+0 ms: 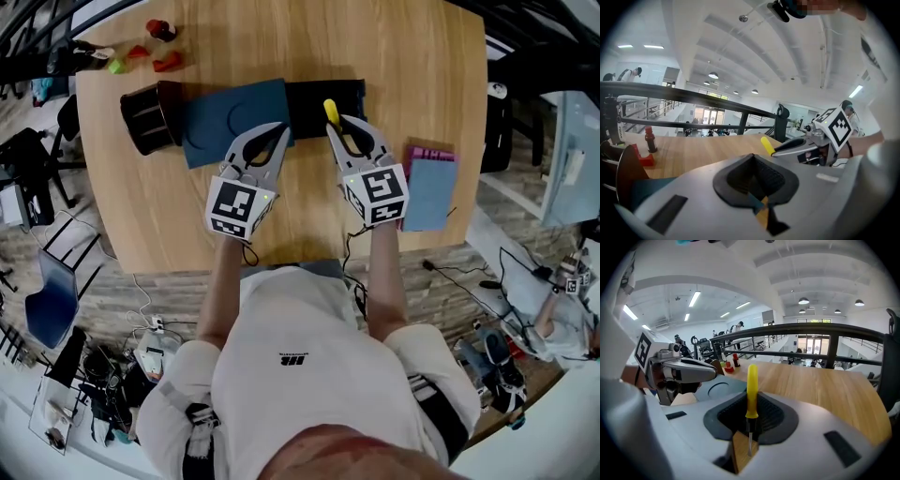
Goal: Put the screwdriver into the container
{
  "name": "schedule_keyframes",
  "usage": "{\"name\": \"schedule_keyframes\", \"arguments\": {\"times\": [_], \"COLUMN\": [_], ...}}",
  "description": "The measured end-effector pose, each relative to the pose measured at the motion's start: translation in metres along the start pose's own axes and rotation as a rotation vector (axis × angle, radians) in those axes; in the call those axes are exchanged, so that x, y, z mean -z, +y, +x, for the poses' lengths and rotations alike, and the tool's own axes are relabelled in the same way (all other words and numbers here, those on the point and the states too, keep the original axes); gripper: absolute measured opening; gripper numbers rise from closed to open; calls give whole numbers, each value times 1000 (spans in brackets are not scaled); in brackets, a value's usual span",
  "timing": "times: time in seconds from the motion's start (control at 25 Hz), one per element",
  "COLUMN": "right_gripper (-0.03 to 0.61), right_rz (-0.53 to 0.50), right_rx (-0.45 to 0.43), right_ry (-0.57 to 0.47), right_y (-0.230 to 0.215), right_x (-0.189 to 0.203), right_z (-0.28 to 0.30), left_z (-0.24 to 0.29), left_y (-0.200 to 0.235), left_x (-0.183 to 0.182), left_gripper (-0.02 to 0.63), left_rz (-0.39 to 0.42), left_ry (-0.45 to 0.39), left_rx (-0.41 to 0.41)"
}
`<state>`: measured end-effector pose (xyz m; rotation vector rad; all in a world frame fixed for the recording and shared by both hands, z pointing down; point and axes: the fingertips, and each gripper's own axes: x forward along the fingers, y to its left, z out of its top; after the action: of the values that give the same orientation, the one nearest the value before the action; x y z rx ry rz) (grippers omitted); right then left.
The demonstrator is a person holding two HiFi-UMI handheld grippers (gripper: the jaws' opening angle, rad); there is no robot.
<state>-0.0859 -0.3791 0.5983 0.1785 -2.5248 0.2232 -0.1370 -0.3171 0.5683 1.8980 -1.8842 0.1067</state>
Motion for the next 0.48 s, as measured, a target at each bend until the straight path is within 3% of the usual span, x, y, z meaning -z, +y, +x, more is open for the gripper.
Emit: {"name": "schedule_keyframes", "arguments": {"times": [0.48], "right_gripper": [58], "right_rz": [-74], "right_rx": [-79], "right_ry": [112], "right_y": [-7], "right_x": [22], "right_z": [41], "left_z": [21], "left_y": [7], "left_x": [16], "left_gripper": [9], "left_rz": [-46], "left_ry": [34], "left_rx": [-15]}}
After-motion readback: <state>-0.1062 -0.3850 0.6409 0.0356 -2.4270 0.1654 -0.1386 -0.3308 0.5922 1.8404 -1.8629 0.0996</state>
